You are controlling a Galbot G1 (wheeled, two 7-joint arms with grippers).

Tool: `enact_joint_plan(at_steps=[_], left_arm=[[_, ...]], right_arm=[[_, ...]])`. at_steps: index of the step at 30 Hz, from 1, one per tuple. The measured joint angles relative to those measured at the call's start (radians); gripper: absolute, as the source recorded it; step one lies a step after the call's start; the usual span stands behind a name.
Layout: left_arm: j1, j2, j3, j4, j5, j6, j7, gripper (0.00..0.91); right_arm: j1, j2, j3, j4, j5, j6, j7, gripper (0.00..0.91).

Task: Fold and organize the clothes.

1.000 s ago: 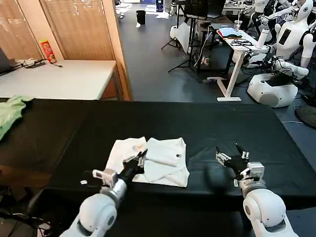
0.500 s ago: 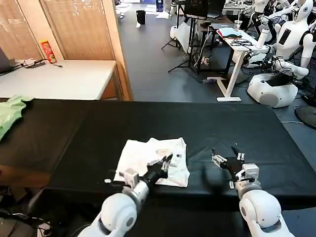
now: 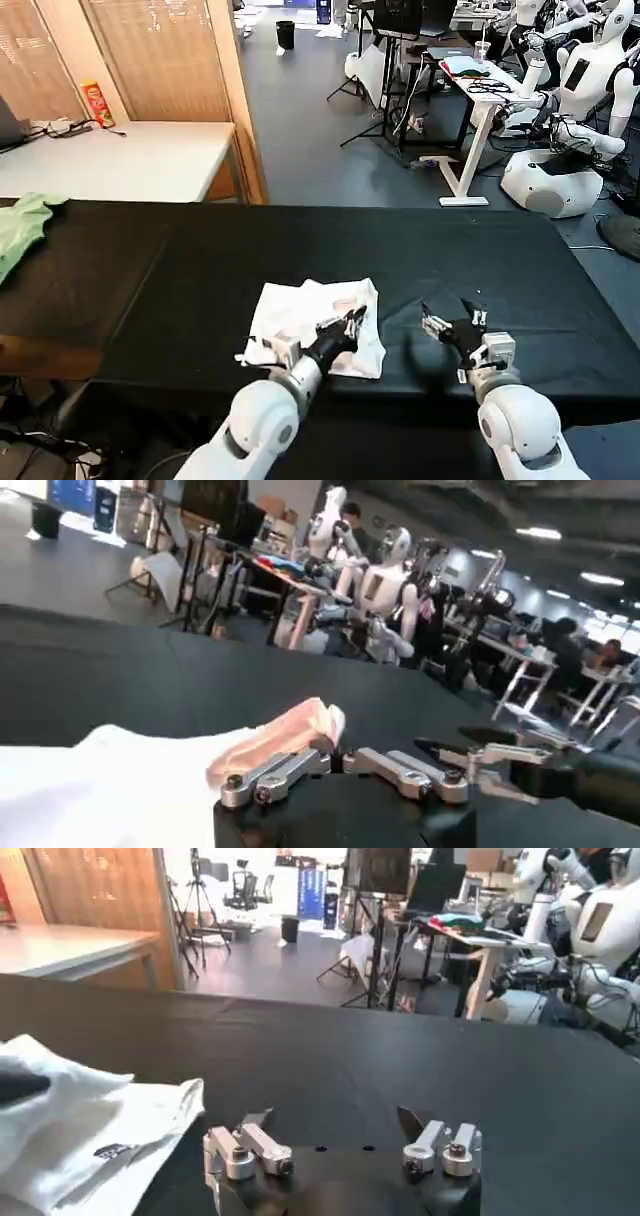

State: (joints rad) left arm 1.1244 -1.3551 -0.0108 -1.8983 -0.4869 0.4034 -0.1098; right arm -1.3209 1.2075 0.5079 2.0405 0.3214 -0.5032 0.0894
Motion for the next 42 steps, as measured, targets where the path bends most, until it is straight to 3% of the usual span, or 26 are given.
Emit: enact_joint_plan(at_steps=[13,21,26,32,42], left_arm=[[-0.020,-0.065,-0.005,-0.022,-0.237,0.035,-0.089,0.878],[-0.043,0.041,-0.089,-0.018,0.045,-0.063,0.008,0.878],[-0.014,0.153,-0.160,-0.031,0.136,-0.087,0.025,0.878],[0.042,0.194,-0.208,-0.050,0.192,-0.102,0.029,0.878],[0.092,0.213,-0.251,-0.055,0.200,-0.116,0.029,0.878]], right_arm=[[0.055,-0.037,-0.082,-0.023,0.015,0.023,-0.056,0.878],[0.128,-0.065,-0.196,-0.059,0.015,0.014,-0.094,0.878],[0.198,-0.061,-0.289,-0.097,-0.007,0.007,-0.133,0.878],[0.263,-0.046,-0.376,-0.151,-0.109,-0.047,-0.124,0.878],[0.249,-0.019,-0.316,-0.171,-0.194,-0.050,-0.001,0.878]])
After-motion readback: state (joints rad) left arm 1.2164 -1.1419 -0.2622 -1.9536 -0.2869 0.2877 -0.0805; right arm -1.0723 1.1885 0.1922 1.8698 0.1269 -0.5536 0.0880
